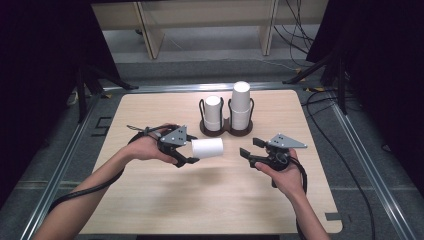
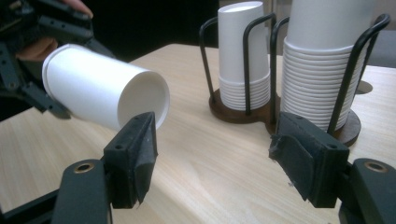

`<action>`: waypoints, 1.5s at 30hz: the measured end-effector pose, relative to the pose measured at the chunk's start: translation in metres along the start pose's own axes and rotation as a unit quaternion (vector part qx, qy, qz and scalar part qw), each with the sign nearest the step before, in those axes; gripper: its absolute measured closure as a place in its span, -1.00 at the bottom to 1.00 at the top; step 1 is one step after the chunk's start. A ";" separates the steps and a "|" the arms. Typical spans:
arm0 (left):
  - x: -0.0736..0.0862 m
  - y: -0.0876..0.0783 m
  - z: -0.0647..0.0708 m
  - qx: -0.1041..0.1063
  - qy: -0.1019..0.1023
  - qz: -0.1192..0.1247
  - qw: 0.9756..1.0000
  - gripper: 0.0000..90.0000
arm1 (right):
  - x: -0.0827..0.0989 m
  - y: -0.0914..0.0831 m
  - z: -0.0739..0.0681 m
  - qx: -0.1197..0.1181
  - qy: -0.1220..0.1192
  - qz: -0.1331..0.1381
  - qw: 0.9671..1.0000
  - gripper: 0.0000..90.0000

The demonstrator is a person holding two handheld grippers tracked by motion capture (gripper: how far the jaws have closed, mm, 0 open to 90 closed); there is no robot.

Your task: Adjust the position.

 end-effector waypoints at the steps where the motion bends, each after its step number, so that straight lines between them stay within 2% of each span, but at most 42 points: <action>1: 0.000 0.000 -0.001 0.002 0.002 -0.004 1.000 -0.36 | 0.001 0.000 -0.002 -0.002 0.010 -0.005 1.000 -0.31; 2: 0.000 0.000 -0.001 0.006 0.002 -0.005 1.000 -0.36 | 0.001 0.001 0.000 -0.004 -0.008 -0.005 1.000 -0.31; 4: -0.001 0.000 -0.002 0.009 0.010 -0.013 1.000 -0.36 | 0.001 0.001 0.000 -0.006 -0.015 -0.016 1.000 -0.31; 6: -0.002 -0.001 -0.002 0.013 0.020 -0.023 0.999 -0.36 | 0.002 0.004 -0.003 -0.023 -0.009 -0.018 1.000 -0.31; 7: -0.002 -0.001 -0.002 0.015 0.024 -0.026 0.999 -0.36 | 0.002 0.004 -0.003 -0.020 -0.019 -0.026 0.999 -0.31; 8: -0.003 -0.002 -0.003 0.019 0.038 -0.033 0.999 -0.36 | 0.002 0.005 -0.004 -0.023 -0.023 -0.024 0.999 -0.31; 9: -0.004 -0.002 -0.002 0.021 0.039 -0.035 0.998 -0.36 | 0.003 0.005 -0.004 -0.023 -0.028 -0.036 0.999 -0.31; 10: -0.005 -0.002 -0.002 0.025 0.043 -0.038 0.998 -0.36 | 0.002 0.007 -0.004 -0.026 -0.036 -0.035 0.998 -0.31; 12: -0.007 -0.002 -0.002 0.026 0.049 -0.045 0.997 -0.36 | 0.003 0.008 -0.006 -0.032 -0.037 -0.043 0.998 -0.31; 14: -0.007 -0.002 -0.002 0.031 0.048 -0.057 0.997 -0.36 | 0.003 0.011 -0.008 -0.039 -0.034 -0.048 0.997 -0.31; 16: -0.008 -0.001 -0.002 0.028 0.037 -0.058 0.997 -0.36 | 0.004 0.012 -0.009 -0.044 -0.025 -0.056 0.997 -0.31; 17: -0.007 -0.001 -0.003 0.033 0.040 -0.066 0.996 -0.36 | 0.004 0.012 -0.008 -0.044 -0.033 -0.059 0.997 -0.32; 19: -0.006 0.000 -0.002 0.033 0.037 -0.070 0.996 -0.36 | 0.005 0.014 -0.009 -0.046 -0.028 -0.064 0.996 -0.32; 20: -0.005 0.000 -0.002 0.042 0.042 -0.080 0.995 -0.36 | 0.006 0.014 -0.010 -0.047 -0.023 -0.068 0.996 -0.32; 21: -0.004 0.000 -0.001 0.039 0.043 -0.081 0.995 -0.36 | 0.006 0.015 -0.010 -0.052 -0.024 -0.066 0.996 -0.32; 22: -0.004 0.001 -0.001 0.040 0.048 -0.084 0.994 -0.36 | 0.006 0.015 -0.008 -0.047 -0.037 -0.068 0.996 -0.32; 24: -0.004 0.001 0.002 0.046 0.047 -0.090 0.994 -0.36 | 0.008 0.016 -0.011 -0.055 -0.025 -0.074 0.995 -0.33; 25: -0.004 0.001 0.002 0.047 0.049 -0.091 0.994 -0.36 | 0.008 0.016 -0.009 -0.052 -0.038 -0.079 0.995 -0.33; 26: -0.004 0.000 0.002 0.051 0.056 -0.099 0.992 -0.36 | 0.008 0.017 -0.010 -0.053 -0.039 -0.081 0.995 -0.33; 27: -0.004 0.001 0.003 0.050 0.063 -0.099 0.992 -0.36 | 0.009 0.018 -0.010 -0.052 -0.040 -0.081 0.995 -0.33; 28: -0.004 0.001 0.004 0.053 0.076 -0.107 0.990 -0.36 | 0.010 0.018 -0.010 -0.057 -0.040 -0.086 0.994 -0.33; 29: -0.004 0.002 0.005 0.054 0.077 -0.106 0.990 -0.36 | 0.011 0.019 -0.011 -0.057 -0.039 -0.088 0.994 -0.33; 32: -0.006 0.001 0.006 0.062 0.087 -0.122 0.987 -0.36 | 0.013 0.021 -0.013 -0.063 -0.045 -0.094 0.993 -0.33; 33: -0.006 0.001 0.006 0.064 0.090 -0.126 0.986 -0.36 | 0.014 0.021 -0.015 -0.066 -0.036 -0.097 0.992 -0.33; 34: -0.006 0.001 0.006 0.065 0.091 -0.128 0.985 -0.36 | 0.014 0.022 -0.013 -0.062 -0.046 -0.096 0.992 -0.33; 35: -0.007 0.001 0.006 0.066 0.091 -0.133 0.985 -0.36 | 0.014 0.022 -0.015 -0.064 -0.038 -0.101 0.992 -0.33; 36: -0.007 0.001 0.006 0.068 0.092 -0.137 0.984 -0.36 | 0.014 0.023 -0.014 -0.066 -0.051 -0.102 0.991 -0.33; 37: -0.007 0.001 0.007 0.069 0.092 -0.142 0.983 -0.36 | 0.014 0.023 -0.015 -0.068 -0.054 -0.103 0.991 -0.33; 41: -0.008 0.001 0.008 0.078 0.086 -0.156 0.981 -0.35 | 0.015 0.025 -0.017 -0.069 -0.051 -0.109 0.990 -0.33; 42: -0.009 0.001 0.008 0.079 0.089 -0.158 0.980 -0.35 | 0.015 0.026 -0.017 -0.073 -0.055 -0.110 0.990 -0.33; 45: -0.010 0.002 0.009 0.079 0.092 -0.169 0.978 -0.35 | 0.015 0.026 -0.019 -0.068 -0.049 -0.112 0.990 -0.33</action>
Point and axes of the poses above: each handheld gripper's, and its own axes: y roughly forward along the jaws, x roughly out of its underside, z roughly to its right, the point moved 5 cm from there along y, roughly forward along the jaws, and after that the axes turned 10 degrees about -x, right-handed, at the moved point
